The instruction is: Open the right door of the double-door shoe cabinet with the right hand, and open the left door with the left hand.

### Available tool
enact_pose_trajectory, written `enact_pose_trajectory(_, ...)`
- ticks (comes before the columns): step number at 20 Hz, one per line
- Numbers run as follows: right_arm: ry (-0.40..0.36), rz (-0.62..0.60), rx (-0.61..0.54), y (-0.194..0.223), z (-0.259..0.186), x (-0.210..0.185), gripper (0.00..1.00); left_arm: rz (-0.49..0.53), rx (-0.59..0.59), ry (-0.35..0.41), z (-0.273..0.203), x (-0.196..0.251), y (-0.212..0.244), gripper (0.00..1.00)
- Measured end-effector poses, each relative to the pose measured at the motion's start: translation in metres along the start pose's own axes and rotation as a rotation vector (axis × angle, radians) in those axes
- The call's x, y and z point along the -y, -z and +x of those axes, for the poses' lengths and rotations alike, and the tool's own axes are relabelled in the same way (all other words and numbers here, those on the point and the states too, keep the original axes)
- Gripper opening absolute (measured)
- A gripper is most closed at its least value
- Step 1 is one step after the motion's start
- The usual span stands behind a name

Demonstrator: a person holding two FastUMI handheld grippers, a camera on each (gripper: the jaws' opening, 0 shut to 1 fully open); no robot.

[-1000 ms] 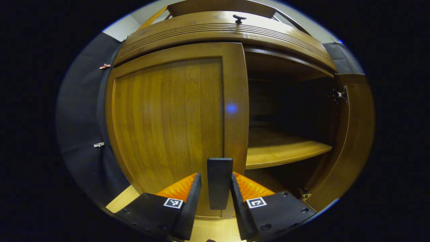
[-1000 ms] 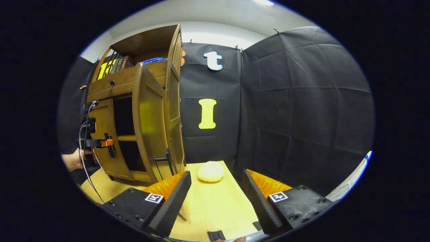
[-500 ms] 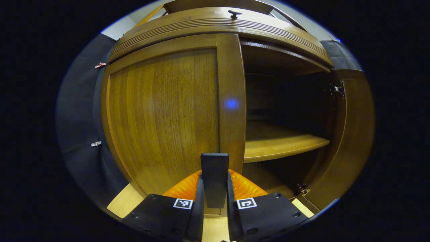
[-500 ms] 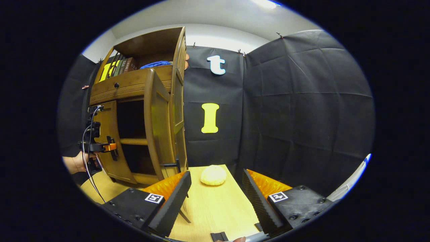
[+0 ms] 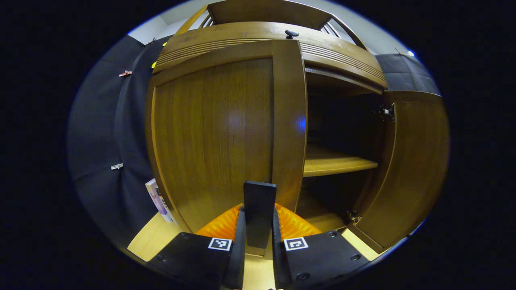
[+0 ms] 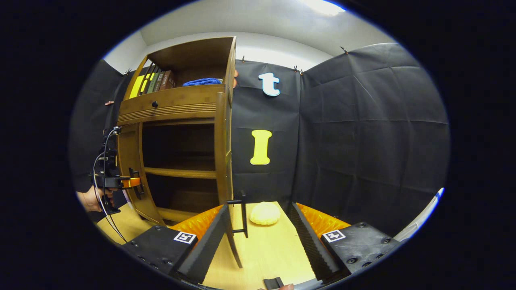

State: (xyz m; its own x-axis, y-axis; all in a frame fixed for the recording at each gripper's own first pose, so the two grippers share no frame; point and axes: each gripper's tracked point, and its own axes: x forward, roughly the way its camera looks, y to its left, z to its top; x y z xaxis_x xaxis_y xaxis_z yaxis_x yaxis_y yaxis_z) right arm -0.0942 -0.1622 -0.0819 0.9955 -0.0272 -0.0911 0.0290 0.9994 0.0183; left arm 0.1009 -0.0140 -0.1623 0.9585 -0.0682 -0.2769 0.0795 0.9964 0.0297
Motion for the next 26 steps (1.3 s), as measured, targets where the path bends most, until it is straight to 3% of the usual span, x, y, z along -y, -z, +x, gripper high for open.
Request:
enact_pose_trajectory(8,-0.082,0.010,0.010,0.006,-0.004,-0.066,0.98,-0.003,0.004,0.004,-0.063,-0.033,0.014,0.31)
enact_pose_trajectory(17,-0.215,0.008,0.006,0.008,0.004,-0.136,0.98,-0.015,0.020,-0.067,-0.116,-0.087,0.024,0.25)
enact_pose_trajectory(26,-0.275,0.004,-0.018,0.019,0.001,-0.170,0.98,-0.049,0.026,-0.077,-0.139,-0.130,0.028,0.14)
